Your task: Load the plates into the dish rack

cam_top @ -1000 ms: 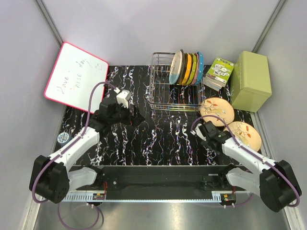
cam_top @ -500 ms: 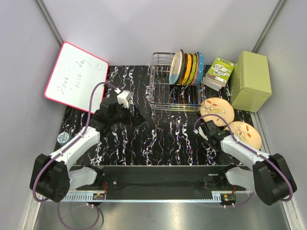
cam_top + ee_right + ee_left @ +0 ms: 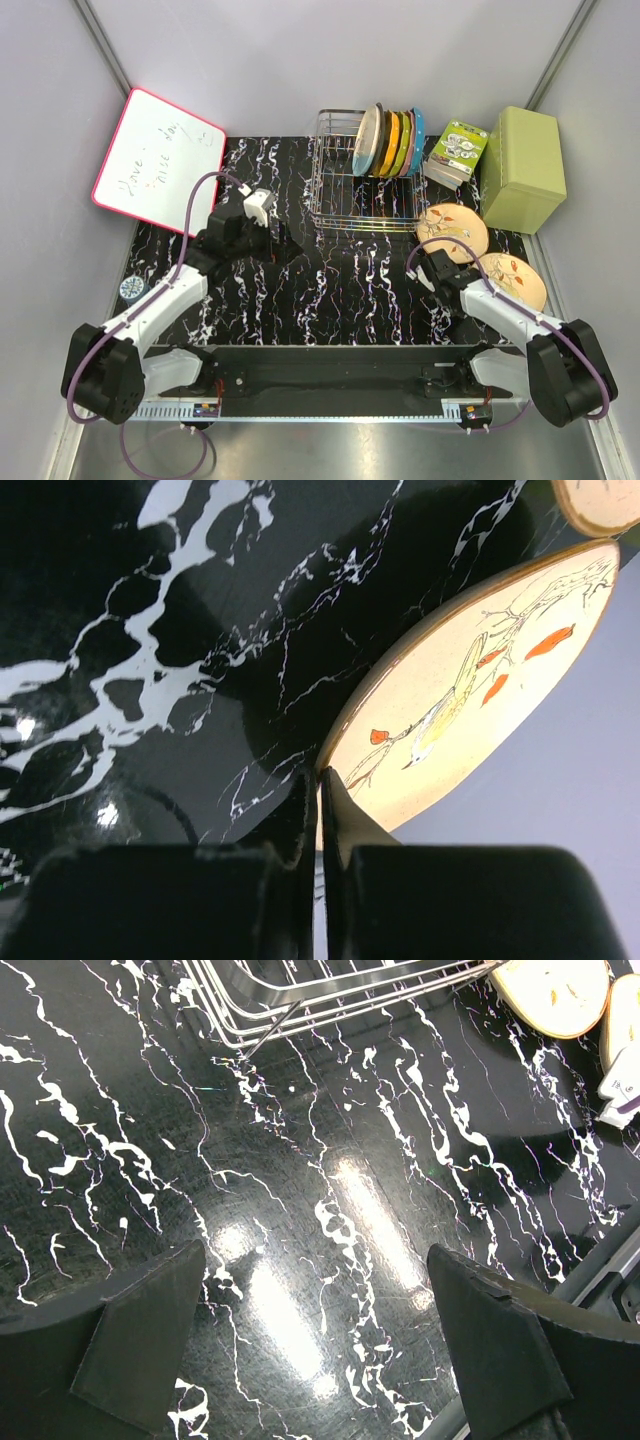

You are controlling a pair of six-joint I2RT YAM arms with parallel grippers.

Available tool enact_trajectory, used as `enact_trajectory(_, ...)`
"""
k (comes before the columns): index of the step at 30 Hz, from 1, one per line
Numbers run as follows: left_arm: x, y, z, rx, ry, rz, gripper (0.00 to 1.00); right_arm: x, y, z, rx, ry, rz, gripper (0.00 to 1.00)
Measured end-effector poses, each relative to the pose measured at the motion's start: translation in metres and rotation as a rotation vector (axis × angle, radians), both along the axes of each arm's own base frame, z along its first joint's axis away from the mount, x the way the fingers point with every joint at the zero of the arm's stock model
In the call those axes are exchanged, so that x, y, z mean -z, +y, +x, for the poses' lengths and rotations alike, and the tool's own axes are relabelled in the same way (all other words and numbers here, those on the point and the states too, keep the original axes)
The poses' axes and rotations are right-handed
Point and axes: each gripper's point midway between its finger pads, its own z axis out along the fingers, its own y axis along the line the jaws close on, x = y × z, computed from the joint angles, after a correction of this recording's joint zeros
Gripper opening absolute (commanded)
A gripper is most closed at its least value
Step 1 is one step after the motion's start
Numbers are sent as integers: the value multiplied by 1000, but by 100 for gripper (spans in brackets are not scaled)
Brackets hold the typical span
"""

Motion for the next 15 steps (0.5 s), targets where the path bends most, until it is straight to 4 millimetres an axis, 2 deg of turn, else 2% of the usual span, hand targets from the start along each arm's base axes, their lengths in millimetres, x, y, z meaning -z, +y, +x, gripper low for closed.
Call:
enact_trajectory(9,-2,2,-2,7,-13,8,99,-18,7,-11,5,119,22,0)
enact_trajectory(15,-2,2,-2,10,-19,13,99,-33,32,-18,-41,170,79,0)
